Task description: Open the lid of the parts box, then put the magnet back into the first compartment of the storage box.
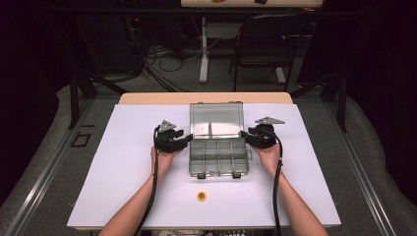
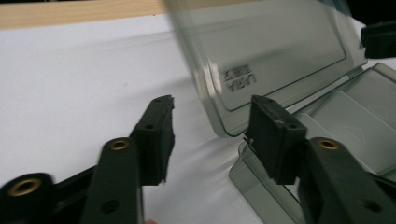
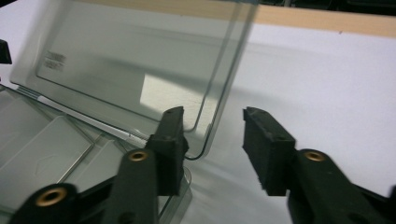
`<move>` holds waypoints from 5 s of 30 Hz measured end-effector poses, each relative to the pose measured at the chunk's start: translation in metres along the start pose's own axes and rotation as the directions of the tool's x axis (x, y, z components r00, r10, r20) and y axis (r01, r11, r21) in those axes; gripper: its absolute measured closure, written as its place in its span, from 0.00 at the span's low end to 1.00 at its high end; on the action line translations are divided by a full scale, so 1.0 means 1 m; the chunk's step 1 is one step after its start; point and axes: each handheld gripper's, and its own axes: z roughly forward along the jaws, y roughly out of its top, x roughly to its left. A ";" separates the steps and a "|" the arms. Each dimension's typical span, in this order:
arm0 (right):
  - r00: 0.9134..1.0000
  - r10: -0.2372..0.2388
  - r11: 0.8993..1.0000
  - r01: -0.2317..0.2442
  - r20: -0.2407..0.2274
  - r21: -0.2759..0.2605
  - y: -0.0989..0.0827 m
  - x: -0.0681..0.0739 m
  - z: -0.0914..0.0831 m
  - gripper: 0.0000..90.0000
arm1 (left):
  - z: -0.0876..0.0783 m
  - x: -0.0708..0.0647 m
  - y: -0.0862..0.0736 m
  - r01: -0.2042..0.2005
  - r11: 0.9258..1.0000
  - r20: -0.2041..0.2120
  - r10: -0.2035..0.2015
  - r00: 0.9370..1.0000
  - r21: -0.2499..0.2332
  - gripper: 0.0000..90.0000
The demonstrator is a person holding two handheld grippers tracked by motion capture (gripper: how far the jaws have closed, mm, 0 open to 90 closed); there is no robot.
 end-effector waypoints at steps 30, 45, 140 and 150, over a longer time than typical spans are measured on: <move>0.964 -0.261 0.960 0.255 -0.040 -0.114 -0.019 0.031 -0.075 0.03 | -0.062 -0.037 -0.015 -0.235 0.971 -0.080 0.231 0.970 -0.038 0.04; 0.966 -0.257 0.957 0.251 -0.026 -0.146 -0.047 0.034 -0.102 0.00 | -0.091 -0.048 -0.033 -0.273 0.961 -0.074 0.269 0.960 -0.039 0.00; 0.945 -0.301 0.946 0.279 -0.128 -0.165 -0.069 0.028 -0.131 0.00 | -0.090 -0.117 -0.051 -0.509 0.836 0.230 0.465 0.855 0.206 0.00; 0.942 -0.309 0.944 0.287 -0.131 -0.161 -0.069 0.029 -0.130 0.00 | -0.080 -0.122 -0.057 -0.525 0.815 0.271 0.462 0.844 0.246 0.00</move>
